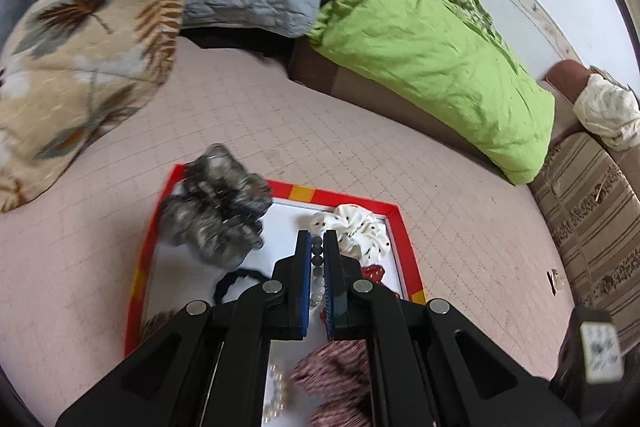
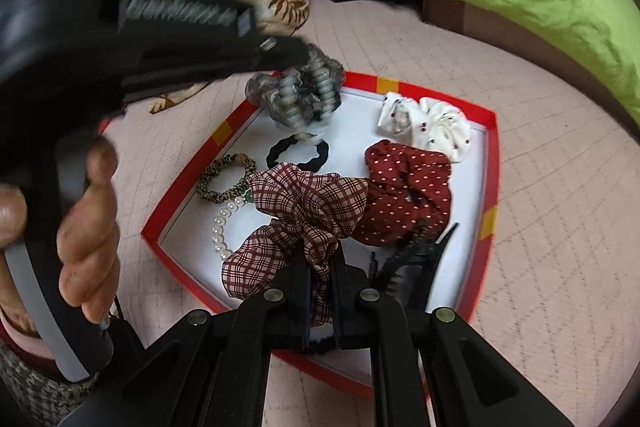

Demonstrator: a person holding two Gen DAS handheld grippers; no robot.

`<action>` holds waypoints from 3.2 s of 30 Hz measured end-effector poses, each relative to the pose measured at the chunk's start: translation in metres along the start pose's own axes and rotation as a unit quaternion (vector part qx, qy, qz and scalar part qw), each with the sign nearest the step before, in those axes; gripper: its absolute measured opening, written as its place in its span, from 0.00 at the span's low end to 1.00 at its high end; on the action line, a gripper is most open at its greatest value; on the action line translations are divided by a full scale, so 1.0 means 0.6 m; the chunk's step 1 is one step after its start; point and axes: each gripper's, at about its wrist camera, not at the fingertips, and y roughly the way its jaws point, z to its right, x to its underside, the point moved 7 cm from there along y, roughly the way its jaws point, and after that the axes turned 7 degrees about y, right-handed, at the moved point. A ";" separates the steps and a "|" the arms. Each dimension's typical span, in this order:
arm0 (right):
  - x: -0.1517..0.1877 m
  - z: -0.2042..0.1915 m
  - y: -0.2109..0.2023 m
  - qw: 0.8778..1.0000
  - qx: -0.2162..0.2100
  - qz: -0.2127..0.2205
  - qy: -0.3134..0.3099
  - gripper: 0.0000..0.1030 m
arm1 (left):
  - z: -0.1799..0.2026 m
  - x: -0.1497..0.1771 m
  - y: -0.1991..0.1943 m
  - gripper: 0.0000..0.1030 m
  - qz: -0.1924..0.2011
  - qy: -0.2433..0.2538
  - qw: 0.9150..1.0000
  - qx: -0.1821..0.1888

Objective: Organize jewelry

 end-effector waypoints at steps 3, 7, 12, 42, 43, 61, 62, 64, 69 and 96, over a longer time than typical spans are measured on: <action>-0.002 0.001 0.017 1.000 0.002 -0.005 0.001 0.09 | -0.001 -0.005 0.028 0.05 -0.012 0.012 1.000 -0.007; -0.003 0.002 0.034 1.000 0.003 -0.010 0.004 0.09 | -0.014 -0.002 0.060 0.05 -0.029 0.015 0.999 -0.027; -0.002 0.001 0.051 1.000 0.007 -0.016 0.003 0.09 | -0.026 0.011 0.080 0.05 -0.038 0.026 0.997 -0.053; -0.009 -0.036 0.098 1.000 0.021 -0.010 -0.015 0.12 | -0.052 0.035 0.122 0.05 -0.057 0.060 0.991 -0.110; -0.006 -0.034 0.096 1.000 0.021 -0.009 -0.015 0.12 | -0.052 0.035 0.122 0.05 -0.057 0.060 0.991 -0.109; -0.004 -0.012 0.062 1.000 0.018 0.000 -0.001 0.30 | -0.042 0.030 0.092 0.27 -0.034 0.063 0.992 -0.104; -0.003 -0.011 0.058 1.000 0.018 0.001 -0.001 0.30 | -0.040 0.029 0.087 0.28 -0.032 0.066 0.992 -0.104; -0.001 -0.014 0.050 1.000 0.018 0.003 0.000 0.31 | -0.035 0.030 0.078 0.29 -0.028 0.070 0.991 -0.107; 0.004 -0.008 0.023 1.000 0.017 0.014 0.006 0.36 | -0.025 0.029 0.049 0.43 -0.012 0.075 0.990 -0.116; 0.084 0.036 -0.167 0.995 0.049 0.084 0.027 0.48 | 0.021 0.099 -0.276 0.98 0.175 0.011 0.938 -0.299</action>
